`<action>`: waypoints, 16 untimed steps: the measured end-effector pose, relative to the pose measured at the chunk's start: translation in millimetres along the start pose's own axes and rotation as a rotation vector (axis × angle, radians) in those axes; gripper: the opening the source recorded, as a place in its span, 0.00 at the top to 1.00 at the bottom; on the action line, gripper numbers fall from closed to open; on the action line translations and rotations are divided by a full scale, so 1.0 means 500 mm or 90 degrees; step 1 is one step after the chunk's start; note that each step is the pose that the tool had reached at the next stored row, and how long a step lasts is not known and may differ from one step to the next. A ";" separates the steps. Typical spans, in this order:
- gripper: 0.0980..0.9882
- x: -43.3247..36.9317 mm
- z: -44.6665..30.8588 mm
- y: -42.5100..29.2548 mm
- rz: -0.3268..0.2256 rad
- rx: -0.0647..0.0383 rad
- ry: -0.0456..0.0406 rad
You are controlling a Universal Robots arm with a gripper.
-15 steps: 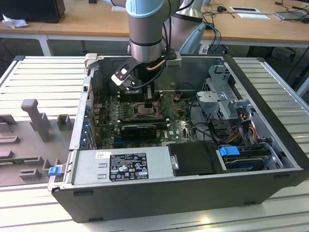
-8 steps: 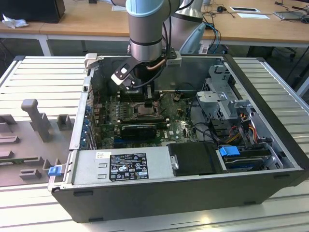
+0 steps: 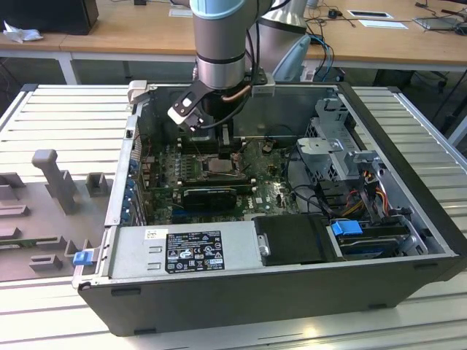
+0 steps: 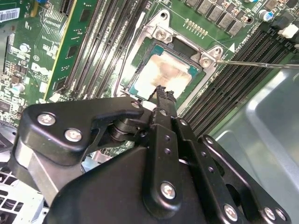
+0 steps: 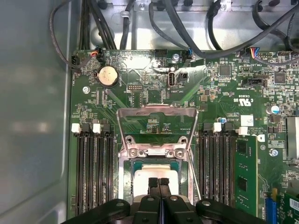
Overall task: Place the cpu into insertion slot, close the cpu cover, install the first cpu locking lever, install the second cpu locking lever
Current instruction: 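Close the cpu cover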
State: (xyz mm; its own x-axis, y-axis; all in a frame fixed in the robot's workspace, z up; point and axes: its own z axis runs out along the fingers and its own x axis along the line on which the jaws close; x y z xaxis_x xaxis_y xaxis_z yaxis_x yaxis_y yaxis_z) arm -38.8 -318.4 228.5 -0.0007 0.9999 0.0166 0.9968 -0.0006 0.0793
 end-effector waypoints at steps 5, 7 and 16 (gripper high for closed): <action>0.99 0.001 -0.004 0.000 0.000 0.000 -0.0008; 0.99 0.002 -0.007 0.000 0.000 0.000 -0.0011; 0.99 0.006 -0.034 0.002 0.000 0.000 -0.0032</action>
State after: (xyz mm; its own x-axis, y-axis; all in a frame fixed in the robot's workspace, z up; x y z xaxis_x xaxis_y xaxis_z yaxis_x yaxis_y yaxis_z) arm -39.1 -315.9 245.5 -0.0010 0.9999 0.0116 0.9969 0.0000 0.0792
